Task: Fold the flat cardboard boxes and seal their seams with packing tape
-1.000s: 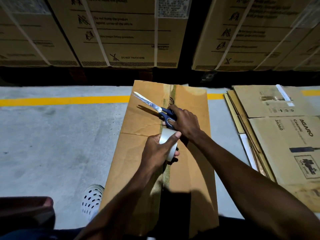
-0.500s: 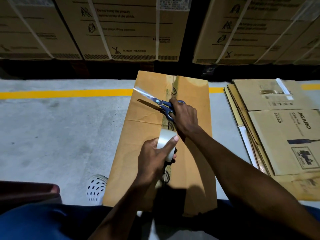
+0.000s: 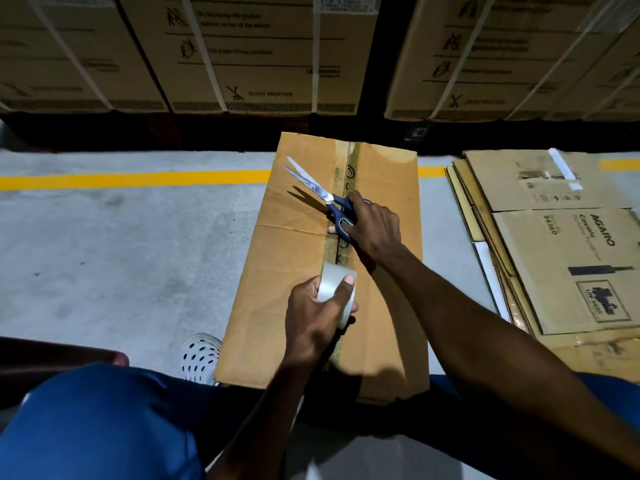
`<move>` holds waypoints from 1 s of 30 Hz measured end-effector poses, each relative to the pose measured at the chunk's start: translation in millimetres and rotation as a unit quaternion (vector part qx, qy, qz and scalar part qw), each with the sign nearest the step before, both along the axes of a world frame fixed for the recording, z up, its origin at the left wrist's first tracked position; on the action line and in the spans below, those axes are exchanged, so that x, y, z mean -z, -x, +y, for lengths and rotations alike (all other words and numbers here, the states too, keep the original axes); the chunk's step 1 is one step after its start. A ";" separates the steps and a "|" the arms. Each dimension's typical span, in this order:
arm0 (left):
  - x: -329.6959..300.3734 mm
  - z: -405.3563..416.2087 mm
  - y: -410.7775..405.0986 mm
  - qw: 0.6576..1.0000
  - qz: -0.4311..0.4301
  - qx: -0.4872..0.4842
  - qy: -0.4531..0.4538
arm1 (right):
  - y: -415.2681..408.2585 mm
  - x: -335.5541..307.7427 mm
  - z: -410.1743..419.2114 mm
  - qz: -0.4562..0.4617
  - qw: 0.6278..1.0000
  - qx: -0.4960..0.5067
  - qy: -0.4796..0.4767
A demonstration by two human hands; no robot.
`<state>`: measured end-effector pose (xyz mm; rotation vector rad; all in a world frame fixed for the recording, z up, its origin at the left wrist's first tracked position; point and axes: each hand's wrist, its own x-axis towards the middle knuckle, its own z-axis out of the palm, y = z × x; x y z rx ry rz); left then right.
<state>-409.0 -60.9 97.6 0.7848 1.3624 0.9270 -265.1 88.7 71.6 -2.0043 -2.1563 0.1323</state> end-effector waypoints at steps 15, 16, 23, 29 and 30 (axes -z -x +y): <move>-9.9 -54.7 11.7 1.000 0.004 0.023 -0.004 | 10.6 2.5 -72.8 0.131 0.991 0.011 0.030; -9.6 -55.0 11.8 1.000 0.007 0.026 -0.002 | 8.3 2.0 -77.6 0.159 0.986 0.014 0.047; -7.9 -76.2 12.4 0.999 0.031 0.008 0.005 | 16.5 7.5 -86.5 0.130 0.991 0.034 0.006; -12.3 -109.3 12.1 0.999 0.036 -0.033 0.005 | 22.3 1.0 -81.6 0.029 0.998 0.012 -0.049; -11.9 -108.7 13.4 0.999 0.040 -0.026 0.004 | 25.4 1.0 -87.4 0.006 0.998 0.005 -0.062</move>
